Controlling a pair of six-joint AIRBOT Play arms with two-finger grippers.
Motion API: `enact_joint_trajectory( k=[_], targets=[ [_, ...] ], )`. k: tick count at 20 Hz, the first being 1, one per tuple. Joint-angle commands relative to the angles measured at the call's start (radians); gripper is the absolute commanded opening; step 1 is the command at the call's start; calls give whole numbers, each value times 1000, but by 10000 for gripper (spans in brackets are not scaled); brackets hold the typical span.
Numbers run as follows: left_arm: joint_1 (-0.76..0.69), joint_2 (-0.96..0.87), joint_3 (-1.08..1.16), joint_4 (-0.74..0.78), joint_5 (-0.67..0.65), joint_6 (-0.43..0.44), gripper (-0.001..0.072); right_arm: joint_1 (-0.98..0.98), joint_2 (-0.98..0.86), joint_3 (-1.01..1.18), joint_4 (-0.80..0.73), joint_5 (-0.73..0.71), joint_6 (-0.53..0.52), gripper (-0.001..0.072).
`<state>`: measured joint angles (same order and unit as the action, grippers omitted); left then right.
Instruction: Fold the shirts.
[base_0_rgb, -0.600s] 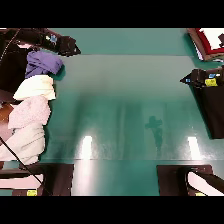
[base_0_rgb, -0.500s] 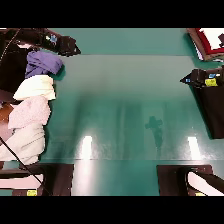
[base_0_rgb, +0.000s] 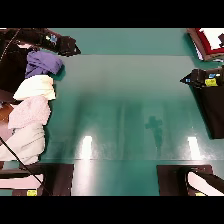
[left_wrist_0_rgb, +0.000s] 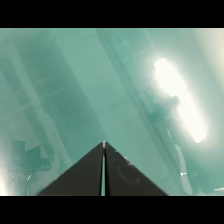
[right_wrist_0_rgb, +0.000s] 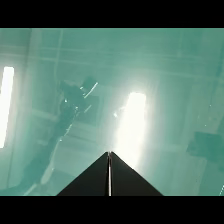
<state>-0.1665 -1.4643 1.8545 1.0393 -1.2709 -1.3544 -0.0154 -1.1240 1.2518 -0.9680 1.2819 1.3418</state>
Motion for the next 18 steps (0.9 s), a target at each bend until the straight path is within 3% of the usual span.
enact_joint_trajectory(
  k=[1,3,4,5,6,9,12,18],
  targets=[
    [0,0,0,-5,3,-5,22,1,0,1,0,-9,0,16],
    [0,0,0,-26,10,-6,22,3,0,1,0,-65,0,16],
    [0,-1,0,-10,47,0,58,3,0,1,0,-71,0,16],
    [0,-1,0,40,93,-2,457,3,0,1,0,-64,0,16],
    [0,-4,0,129,154,-50,702,3,0,1,0,-58,0,16],
    [25,-49,0,523,311,-264,680,3,0,1,0,-42,0,16],
    [138,-166,0,533,390,-324,680,3,0,1,0,-25,0,16],
    [294,-412,0,497,418,-323,680,3,0,0,0,-14,0,16]
  ],
)
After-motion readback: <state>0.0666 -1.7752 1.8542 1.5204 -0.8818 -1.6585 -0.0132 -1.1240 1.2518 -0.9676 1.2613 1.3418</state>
